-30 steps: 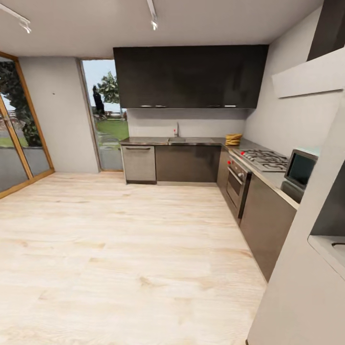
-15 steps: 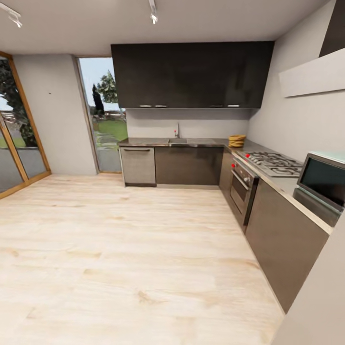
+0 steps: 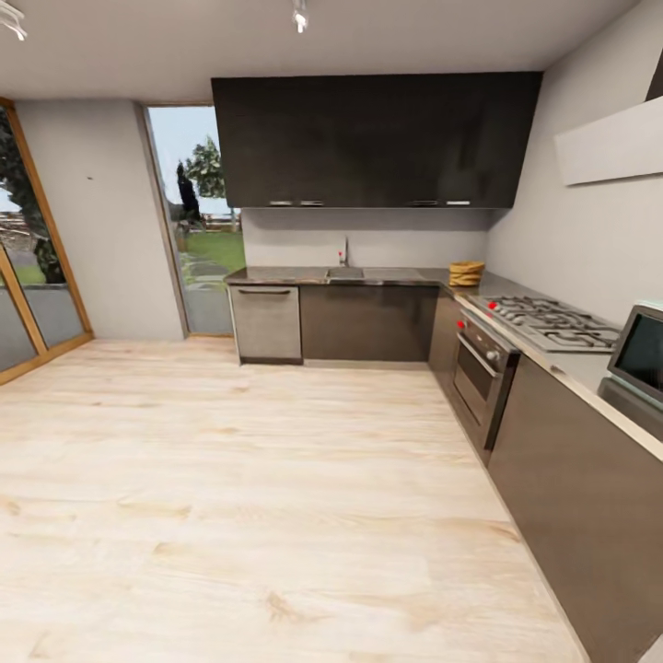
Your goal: In the kitchen, take the popcorn bag from the countertop, put it into the microwave, and heat it until the popcorn is cooked so the cooked popcorn ends up inside the bag.
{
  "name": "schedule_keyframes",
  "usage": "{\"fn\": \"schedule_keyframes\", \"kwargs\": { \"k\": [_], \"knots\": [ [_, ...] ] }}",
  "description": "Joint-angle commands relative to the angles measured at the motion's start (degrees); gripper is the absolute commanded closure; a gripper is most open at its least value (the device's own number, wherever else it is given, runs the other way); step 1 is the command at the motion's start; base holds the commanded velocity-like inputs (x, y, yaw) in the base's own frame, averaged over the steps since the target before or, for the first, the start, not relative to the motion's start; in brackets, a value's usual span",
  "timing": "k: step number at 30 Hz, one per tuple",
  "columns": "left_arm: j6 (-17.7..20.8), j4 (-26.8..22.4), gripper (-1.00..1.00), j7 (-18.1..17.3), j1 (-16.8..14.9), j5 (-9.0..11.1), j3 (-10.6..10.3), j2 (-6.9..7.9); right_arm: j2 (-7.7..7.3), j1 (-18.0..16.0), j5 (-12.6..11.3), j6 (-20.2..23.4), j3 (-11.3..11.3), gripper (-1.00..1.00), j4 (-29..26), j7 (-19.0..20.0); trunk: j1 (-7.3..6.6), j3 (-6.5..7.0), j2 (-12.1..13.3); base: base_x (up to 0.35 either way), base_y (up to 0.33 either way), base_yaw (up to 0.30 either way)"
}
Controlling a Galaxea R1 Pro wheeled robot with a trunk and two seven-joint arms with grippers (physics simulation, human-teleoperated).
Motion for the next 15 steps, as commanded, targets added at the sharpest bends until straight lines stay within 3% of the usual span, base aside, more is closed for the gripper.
{"fn": "schedule_keyframes", "kwargs": {
  "k": [1,9,15],
  "knots": [
    [0.0,0.0,-1.0,0.0,0.0,0.3,0.0,-0.02,0.05,0.0,-0.1,-0.2,-0.1,-1.0,0.0,0.0,0.03,-0.04,0.0,0.323,0.111,0.0],
    [0.0,0.0,-1.0,0.0,0.0,0.2,0.0,-0.01,0.09,0.0,-0.1,-0.3,-0.2,-1.0,0.0,0.0,0.03,-0.04,0.0,0.323,0.116,0.0],
    [-0.4,-0.1,-1.0,0.0,0.0,0.2,0.1,0.04,0.09,0.0,-0.3,-2.8,-0.3,-1.0,0.0,0.0,0.03,-0.04,0.0,0.323,0.12,0.0]
  ]
}}
